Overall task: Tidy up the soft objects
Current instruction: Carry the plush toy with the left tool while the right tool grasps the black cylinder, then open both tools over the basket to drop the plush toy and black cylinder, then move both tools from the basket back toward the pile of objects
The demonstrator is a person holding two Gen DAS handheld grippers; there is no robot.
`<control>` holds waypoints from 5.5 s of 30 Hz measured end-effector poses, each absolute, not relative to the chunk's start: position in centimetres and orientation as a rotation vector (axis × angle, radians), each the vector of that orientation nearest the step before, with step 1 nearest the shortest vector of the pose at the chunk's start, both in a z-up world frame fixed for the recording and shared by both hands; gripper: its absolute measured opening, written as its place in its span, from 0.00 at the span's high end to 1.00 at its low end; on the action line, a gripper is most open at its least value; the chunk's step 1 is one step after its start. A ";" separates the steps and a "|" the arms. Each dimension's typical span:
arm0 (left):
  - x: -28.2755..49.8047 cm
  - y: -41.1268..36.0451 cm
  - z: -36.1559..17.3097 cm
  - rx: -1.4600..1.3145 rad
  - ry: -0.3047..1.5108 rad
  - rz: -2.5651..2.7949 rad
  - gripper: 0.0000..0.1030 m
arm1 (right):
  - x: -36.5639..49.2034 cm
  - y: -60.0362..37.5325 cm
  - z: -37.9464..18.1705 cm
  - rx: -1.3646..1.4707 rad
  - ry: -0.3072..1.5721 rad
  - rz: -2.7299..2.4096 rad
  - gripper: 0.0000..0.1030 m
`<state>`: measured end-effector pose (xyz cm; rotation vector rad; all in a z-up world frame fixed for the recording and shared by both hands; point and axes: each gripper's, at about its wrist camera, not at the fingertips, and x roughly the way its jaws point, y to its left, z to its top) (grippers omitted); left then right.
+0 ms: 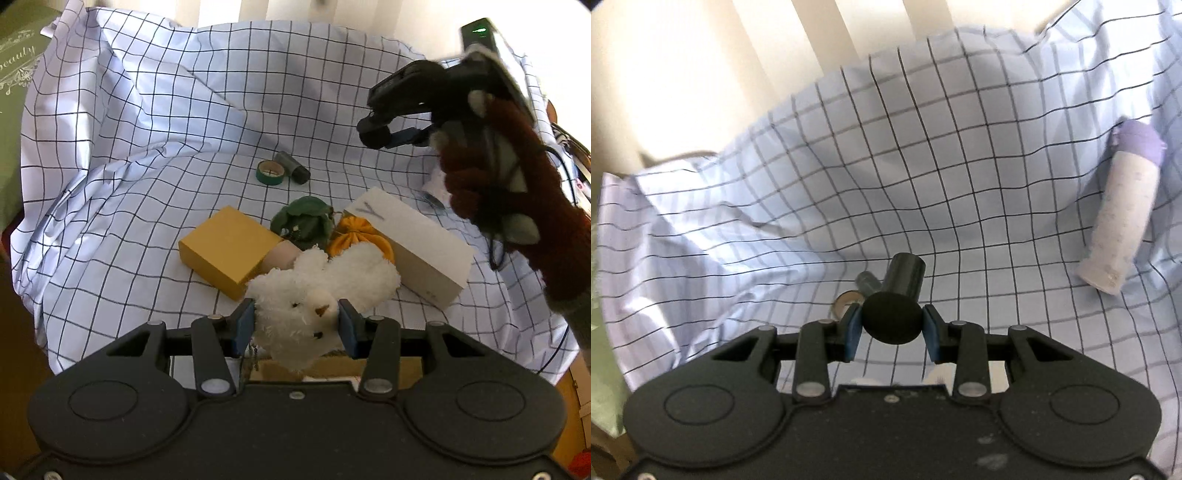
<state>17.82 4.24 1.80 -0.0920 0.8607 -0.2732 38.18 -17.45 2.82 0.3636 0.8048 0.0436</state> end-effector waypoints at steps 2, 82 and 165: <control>17.1 4.1 2.0 -0.089 0.867 -0.279 0.54 | 36.3 -17.7 3.3 0.373 0.789 0.051 0.67; 10.3 3.4 -2.5 -0.092 1.104 -0.300 0.34 | 8.2 -17.4 -1.1 0.351 0.878 0.113 0.32; 16.5 5.2 -2.4 -0.162 1.090 -0.275 0.33 | 22.3 -14.0 -3.0 0.335 0.946 0.044 0.18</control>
